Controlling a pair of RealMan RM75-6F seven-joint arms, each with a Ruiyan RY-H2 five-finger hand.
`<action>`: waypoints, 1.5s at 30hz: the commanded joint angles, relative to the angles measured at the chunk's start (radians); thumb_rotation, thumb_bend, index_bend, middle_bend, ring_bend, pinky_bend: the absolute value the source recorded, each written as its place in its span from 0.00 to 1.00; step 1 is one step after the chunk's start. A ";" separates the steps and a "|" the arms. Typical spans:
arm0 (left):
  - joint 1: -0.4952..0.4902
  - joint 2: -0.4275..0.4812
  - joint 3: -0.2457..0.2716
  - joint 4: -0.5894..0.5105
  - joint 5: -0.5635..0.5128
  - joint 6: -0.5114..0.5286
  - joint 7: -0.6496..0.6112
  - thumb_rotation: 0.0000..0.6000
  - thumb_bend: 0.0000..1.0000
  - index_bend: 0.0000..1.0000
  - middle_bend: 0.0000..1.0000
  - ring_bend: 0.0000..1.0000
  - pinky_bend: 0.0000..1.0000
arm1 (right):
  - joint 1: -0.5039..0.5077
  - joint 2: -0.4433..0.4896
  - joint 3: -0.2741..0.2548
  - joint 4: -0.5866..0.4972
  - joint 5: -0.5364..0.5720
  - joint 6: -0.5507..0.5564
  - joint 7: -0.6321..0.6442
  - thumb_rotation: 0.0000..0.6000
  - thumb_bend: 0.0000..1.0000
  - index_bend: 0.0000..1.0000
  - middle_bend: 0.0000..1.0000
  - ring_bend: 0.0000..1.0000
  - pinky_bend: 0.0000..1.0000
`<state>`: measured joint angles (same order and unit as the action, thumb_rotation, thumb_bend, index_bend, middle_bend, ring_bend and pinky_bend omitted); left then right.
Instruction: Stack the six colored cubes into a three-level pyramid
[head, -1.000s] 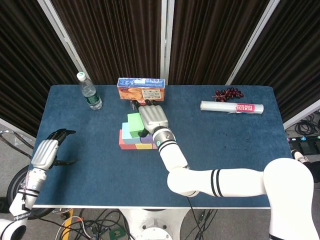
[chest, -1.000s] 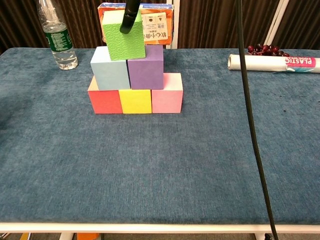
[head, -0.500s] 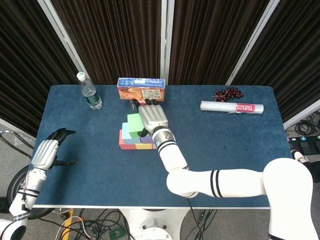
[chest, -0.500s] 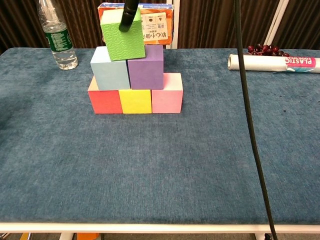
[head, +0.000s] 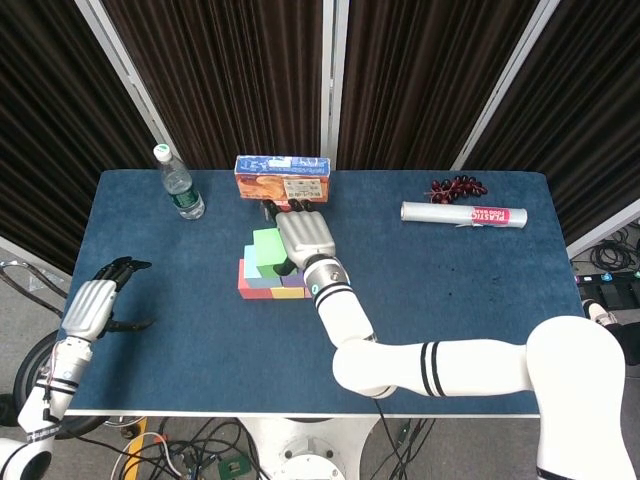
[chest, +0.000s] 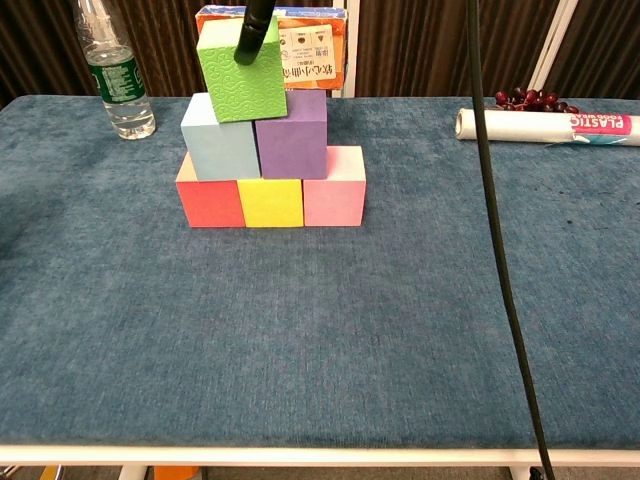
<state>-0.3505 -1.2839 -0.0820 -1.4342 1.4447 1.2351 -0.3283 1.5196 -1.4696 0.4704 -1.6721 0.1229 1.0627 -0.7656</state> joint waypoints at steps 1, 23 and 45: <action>0.000 0.000 0.000 0.001 0.000 -0.001 -0.001 1.00 0.08 0.19 0.18 0.09 0.16 | -0.001 -0.002 0.001 0.001 0.000 0.001 -0.002 1.00 0.15 0.00 0.33 0.01 0.00; -0.002 0.002 -0.002 0.005 0.006 0.004 -0.007 1.00 0.08 0.19 0.17 0.09 0.16 | -0.059 0.061 0.031 -0.092 -0.042 0.010 0.031 1.00 0.13 0.00 0.02 0.00 0.00; 0.153 0.019 0.011 0.028 -0.032 0.227 0.217 1.00 0.08 0.19 0.17 0.09 0.15 | -0.979 0.448 -0.483 -0.219 -1.390 0.318 0.780 1.00 0.18 0.00 0.08 0.00 0.00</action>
<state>-0.2193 -1.2672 -0.0798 -1.3987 1.4016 1.4340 -0.1316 0.7728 -1.0858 0.1517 -1.9877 -0.9968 1.2546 -0.2153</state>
